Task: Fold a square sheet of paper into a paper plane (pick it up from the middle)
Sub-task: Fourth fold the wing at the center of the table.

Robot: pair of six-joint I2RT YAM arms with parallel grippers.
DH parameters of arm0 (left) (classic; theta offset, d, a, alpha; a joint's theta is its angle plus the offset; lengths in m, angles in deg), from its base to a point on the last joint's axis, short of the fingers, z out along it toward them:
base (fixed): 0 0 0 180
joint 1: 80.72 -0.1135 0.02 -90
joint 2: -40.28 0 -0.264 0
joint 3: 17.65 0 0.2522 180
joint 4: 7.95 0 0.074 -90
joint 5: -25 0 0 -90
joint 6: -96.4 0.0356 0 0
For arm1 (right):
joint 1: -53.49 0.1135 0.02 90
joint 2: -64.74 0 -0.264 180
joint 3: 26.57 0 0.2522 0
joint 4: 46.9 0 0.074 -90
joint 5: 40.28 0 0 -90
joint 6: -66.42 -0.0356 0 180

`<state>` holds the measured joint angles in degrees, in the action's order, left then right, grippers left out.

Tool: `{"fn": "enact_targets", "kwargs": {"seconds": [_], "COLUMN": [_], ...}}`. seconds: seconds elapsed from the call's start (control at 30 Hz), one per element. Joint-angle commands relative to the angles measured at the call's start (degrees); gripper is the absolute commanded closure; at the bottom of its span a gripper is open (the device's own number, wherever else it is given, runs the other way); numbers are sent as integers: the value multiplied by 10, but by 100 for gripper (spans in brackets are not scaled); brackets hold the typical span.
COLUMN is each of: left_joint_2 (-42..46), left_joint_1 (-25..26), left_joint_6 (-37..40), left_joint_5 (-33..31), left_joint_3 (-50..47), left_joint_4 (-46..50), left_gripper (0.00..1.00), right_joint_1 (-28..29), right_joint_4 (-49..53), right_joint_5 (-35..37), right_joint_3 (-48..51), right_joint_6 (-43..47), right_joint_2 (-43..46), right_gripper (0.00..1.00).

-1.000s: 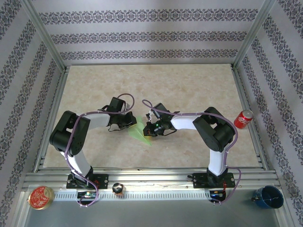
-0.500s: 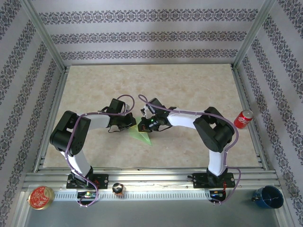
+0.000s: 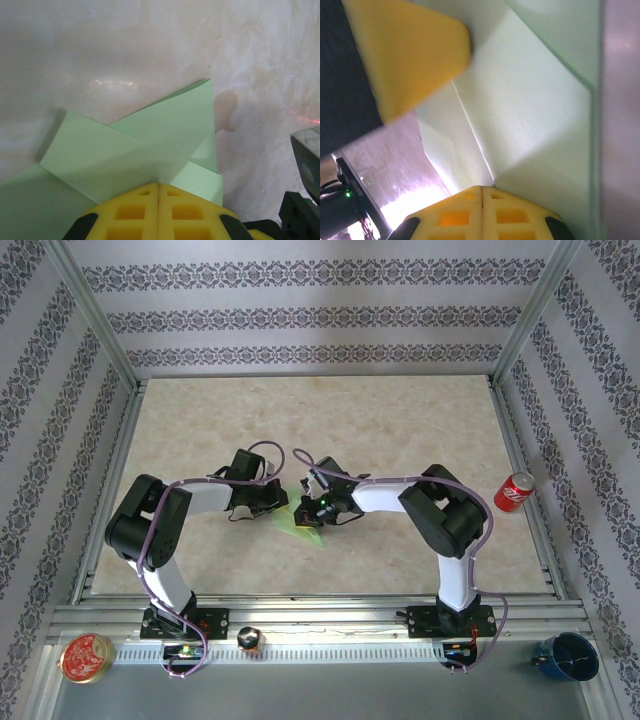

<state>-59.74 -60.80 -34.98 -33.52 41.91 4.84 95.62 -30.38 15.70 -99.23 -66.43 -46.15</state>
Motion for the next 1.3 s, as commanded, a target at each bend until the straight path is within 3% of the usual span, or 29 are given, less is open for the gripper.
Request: {"fn": "enact_targets", "kwargs": {"seconds": [0.0,0.33,0.47,0.93,1.13,1.27], "left_joint_2": [-12,-5,-4,-19,-17,-17], "left_joint_1": [0,0,-1,-7,-8,-8], "left_joint_6": [5,-7,-8,-14,-11,-11], "left_joint_5": [-36,-26,-28,-32,-29,-26], "left_joint_3": [-20,-27,-29,-38,-35,-32], "left_joint_4": [14,-4,-3,-8,-4,-4], "left_gripper": [97,97,97,99,98,98], "right_joint_1": [2,-12,-12,-29,-39,-37], "right_joint_4": [25,-32,-8,11,15,-7], "right_joint_5": [-19,-4,-12,-8,-30,-66], "right_joint_3": [16,-42,-39,183,179,137], "right_joint_6": [-10,-49,-37,13,13,0], "right_joint_2": [29,-21,-35,131,186,169], "right_gripper": [96,95,94,92,92,91]}}
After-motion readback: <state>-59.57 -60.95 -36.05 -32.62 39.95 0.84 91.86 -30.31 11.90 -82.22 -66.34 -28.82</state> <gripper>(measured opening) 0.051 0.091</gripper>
